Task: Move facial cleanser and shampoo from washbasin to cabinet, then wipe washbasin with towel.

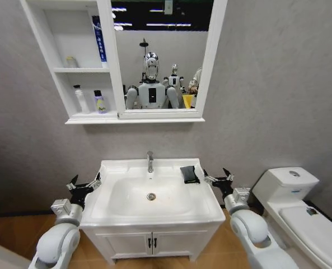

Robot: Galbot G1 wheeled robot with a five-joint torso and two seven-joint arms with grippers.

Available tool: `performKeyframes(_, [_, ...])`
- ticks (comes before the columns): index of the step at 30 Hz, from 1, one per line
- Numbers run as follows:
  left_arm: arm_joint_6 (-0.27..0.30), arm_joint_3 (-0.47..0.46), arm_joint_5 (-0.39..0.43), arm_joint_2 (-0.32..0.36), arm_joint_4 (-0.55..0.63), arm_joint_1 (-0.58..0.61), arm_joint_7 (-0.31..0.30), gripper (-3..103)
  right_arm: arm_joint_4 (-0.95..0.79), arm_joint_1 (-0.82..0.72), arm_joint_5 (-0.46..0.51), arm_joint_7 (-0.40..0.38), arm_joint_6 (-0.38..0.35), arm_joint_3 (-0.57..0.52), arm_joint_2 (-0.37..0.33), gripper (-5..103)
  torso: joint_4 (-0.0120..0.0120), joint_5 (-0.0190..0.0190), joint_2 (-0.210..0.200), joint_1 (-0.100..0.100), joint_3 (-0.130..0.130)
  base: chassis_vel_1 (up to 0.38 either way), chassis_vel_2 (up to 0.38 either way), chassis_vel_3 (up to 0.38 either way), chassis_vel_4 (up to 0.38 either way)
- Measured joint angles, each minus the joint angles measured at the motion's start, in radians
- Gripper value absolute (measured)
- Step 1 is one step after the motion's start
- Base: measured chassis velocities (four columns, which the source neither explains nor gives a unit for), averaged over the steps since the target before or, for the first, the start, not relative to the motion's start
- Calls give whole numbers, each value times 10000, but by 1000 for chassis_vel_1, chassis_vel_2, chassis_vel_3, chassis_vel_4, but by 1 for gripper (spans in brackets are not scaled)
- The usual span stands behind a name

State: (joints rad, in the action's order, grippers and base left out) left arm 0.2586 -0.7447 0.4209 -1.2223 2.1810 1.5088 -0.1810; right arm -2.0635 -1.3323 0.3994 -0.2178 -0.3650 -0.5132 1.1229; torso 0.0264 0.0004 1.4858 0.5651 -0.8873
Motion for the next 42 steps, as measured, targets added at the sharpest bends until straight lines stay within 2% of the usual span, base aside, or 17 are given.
performKeyframes(1, [-10, 38, 32, 37, 54, 71, -124, 100, 137, 252, 223, -276, -289, 237, -122, 100, 3, -8, 1, -7, 2, 0, 0, 0, 0])
performKeyframes(5, [-61, 80, 206, 160, 148, 212, -325, 100, 203, 575, 410, -488, -538, 503, -257, 100, 0, -5, 4, -15, 3, -7, 9, -16, -8])
performKeyframes(8, [-211, 122, 454, 360, 220, 396, -549, 100, 380, 1031, 822, -943, -907, 817, -472, 100, -2, -6, 11, -26, 7, 67, -34, -41, 27])
performKeyframes(10, [-314, 116, 619, 486, 244, 518, -749, 100, 698, 1539, 1033, -1063, -1380, 985, -733, 100, 0, -2, 11, -25, 6, 34, -20, -23, 24])
performKeyframes(11, [-331, 72, 696, 551, 280, 618, -895, 100, 873, 1966, 1291, -1152, -1900, 1100, -972, 100, 0, -5, 11, -25, 7, 0, 0, 0, 0])
performKeyframes(12, [-331, 72, 696, 551, 280, 618, -895, 100, 873, 1966, 1291, -1152, -1900, 1100, -972, 100, 0, -5, 11, -25, 7, 0, 0, 0, 0])
performKeyframes(13, [-331, 4, 729, 568, 310, 697, -962, 100, 947, 2277, 1638, -1281, -2457, 1174, -1128, 100, 0, -5, 10, -23, 6, 0, 0, 0, 0])
performKeyframes(14, [-331, 4, 729, 568, 310, 697, -962, 100, 947, 2277, 1638, -1281, -2457, 1174, -1128, 100, 0, -5, 10, -23, 6, 0, 0, 0, 0])
performKeyframes(15, [-331, -67, 725, 578, 329, 762, -989, 100, 998, 2528, 2041, -1423, -2975, 1223, -1221, 100, 0, -5, 9, -19, 5, 0, 0, 0, 0])
performKeyframes(16, [-331, -189, 634, 587, 358, 876, -986, 100, 1119, 2887, 2968, -1706, -3551, 1333, -1327, 100, 0, -6, 8, -15, 4, 0, 0, 0, 0])
performKeyframes(17, [-331, -189, 634, 587, 358, 876, -986, 100, 1119, 2887, 2968, -1706, -3551, 1333, -1327, 100, 0, -6, 8, -15, 4, 0, 0, 0, 0])
performKeyframes(19, [-331, -273, 524, 566, 383, 952, -960, 100, 1608, 3365, 3879, -2161, -3776, 1746, -1370, 100, -1, -4, 8, -14, 4, 0, 0, 0, 0])
performKeyframes(22, [-331, -284, 461, 505, 388, 940, -918, 100, 2120, 3785, 4017, -2341, -3806, 2192, -1214, 100, 0, -4, 7, -14, 4, 0, 0, 0, 0])
performKeyframes(26, [-340, -211, 421, 423, 389, 824, -901, 100, 3013, 4426, 3584, -2460, -3806, 2841, -738, 100, 0, -5, 7, -15, 4, 0, 0, 0, 0])
performKeyframes(30, [-346, -185, 417, 383, 441, 749, -894, 100, 4165, 5184, 2971, -2245, -3787, 3416, -281, 100, -1, -5, 7, -14, 3, 0, 0, 0, 0])
performKeyframes(42, [-358, -167, 382, 246, 574, 698, -886, 100, 6135, 6556, 2729, -2155, -3738, 4186, 468, 100, -1, -4, 7, -14, 3, 0, 0, 0, 0])
